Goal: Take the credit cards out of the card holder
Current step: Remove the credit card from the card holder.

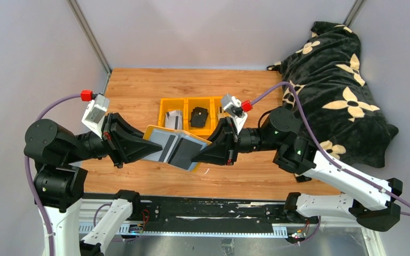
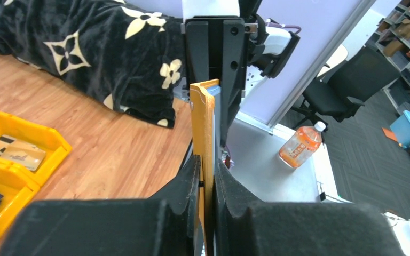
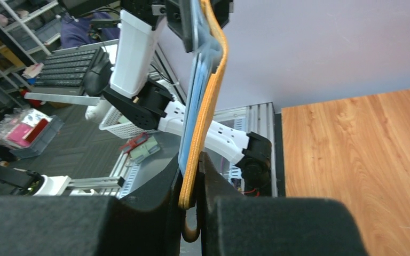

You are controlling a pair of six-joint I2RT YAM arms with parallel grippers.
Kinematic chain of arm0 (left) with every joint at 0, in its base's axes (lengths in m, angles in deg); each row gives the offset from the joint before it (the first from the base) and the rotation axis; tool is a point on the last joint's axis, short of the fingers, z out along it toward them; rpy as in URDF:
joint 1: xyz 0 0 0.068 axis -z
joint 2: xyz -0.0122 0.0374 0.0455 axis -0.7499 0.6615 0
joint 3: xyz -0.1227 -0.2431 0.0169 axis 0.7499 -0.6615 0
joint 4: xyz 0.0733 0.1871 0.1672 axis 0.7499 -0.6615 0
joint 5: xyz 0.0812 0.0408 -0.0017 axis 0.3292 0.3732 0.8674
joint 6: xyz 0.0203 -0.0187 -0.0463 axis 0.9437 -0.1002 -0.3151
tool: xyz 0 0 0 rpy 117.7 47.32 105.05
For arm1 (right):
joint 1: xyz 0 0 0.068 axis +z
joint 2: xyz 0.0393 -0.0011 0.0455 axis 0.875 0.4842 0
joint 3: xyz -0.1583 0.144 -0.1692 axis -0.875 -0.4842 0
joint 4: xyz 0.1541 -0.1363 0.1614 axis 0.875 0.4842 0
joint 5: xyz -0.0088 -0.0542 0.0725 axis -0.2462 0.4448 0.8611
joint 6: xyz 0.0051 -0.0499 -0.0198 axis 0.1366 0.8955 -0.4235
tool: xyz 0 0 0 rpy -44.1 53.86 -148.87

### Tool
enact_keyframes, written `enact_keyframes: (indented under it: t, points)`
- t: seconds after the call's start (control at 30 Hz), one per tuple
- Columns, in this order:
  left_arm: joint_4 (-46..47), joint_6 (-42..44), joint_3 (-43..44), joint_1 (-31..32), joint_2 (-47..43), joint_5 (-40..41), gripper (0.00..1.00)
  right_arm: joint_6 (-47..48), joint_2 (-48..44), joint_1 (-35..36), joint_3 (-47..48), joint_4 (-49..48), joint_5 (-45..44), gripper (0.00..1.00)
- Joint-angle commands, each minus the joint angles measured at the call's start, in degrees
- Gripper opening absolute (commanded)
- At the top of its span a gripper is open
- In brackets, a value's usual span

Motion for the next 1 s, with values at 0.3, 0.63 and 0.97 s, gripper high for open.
enact_keyframes:
  t: [0.3,0.63,0.97]
  points:
    - [-6.4,5.1,0.5,-0.1,2.3,3.5,0.05,-6.0,-0.3,-1.5,-1.9,-9.3,10.1,0.00]
    - [12.4,-14.4,-8.0,-0.1,1.0,0.1,0.00,-6.2,-0.5,-8.7,-4.7,-4.3,3.3,0.31]
    - [-4.2,3.4,-6.2,-0.1,1.6,11.5,0.00,-1.7,-8.0,-15.6,-3.0,8.9,-16.8,0.60]
